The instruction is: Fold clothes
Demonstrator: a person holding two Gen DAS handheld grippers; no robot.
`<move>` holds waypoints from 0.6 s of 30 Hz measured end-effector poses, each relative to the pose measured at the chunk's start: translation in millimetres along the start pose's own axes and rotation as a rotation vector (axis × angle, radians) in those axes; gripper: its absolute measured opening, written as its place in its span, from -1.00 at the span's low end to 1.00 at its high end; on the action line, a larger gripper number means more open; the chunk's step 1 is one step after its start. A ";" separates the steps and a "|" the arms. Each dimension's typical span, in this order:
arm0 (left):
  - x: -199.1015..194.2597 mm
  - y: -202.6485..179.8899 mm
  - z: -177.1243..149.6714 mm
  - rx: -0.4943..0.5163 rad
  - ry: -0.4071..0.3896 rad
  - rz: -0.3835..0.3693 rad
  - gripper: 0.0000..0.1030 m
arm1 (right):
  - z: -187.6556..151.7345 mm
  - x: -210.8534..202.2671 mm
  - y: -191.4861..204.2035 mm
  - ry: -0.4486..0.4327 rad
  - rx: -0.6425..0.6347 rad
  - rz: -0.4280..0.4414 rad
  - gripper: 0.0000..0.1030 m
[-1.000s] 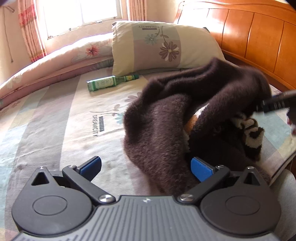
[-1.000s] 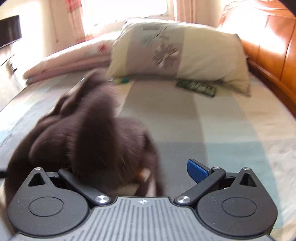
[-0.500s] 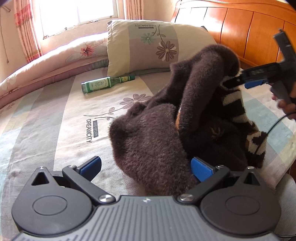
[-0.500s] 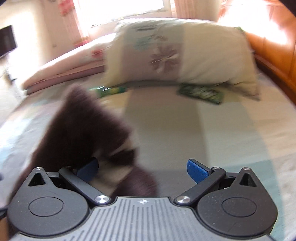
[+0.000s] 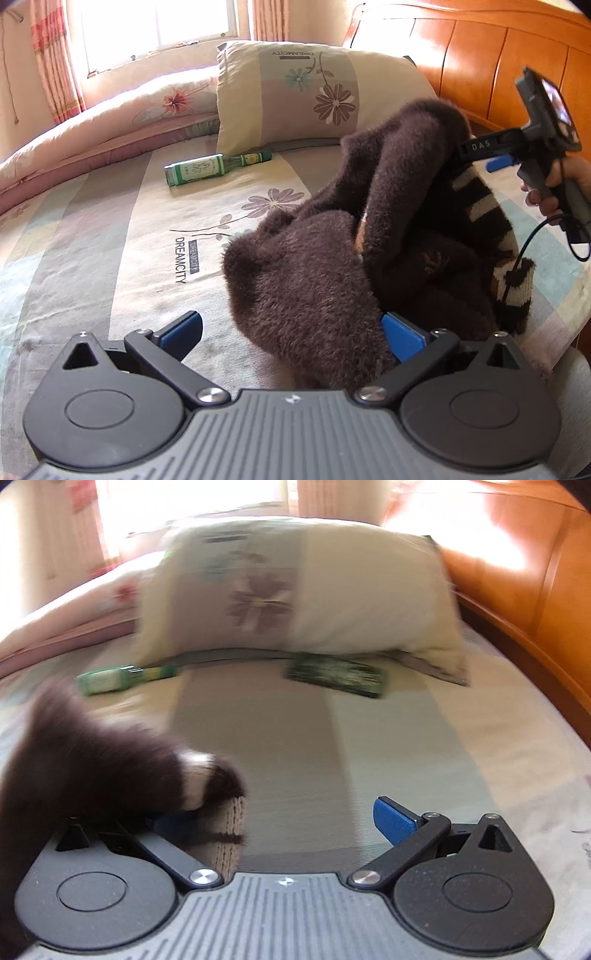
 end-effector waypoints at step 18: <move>-8.3 23.6 17.2 -0.045 -0.020 0.016 0.99 | 46.8 23.3 -130.2 0.062 0.089 -0.250 1.00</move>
Point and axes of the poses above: each gripper's, at about its wrist camera, not at the fingertips, and x roughly the way its jaws point, y to its left, z to its top, the point moved 10 cm from there along x, roughly the way its jaws point, and after that the axes turned 12 degrees about z, right-handed, at the moved point
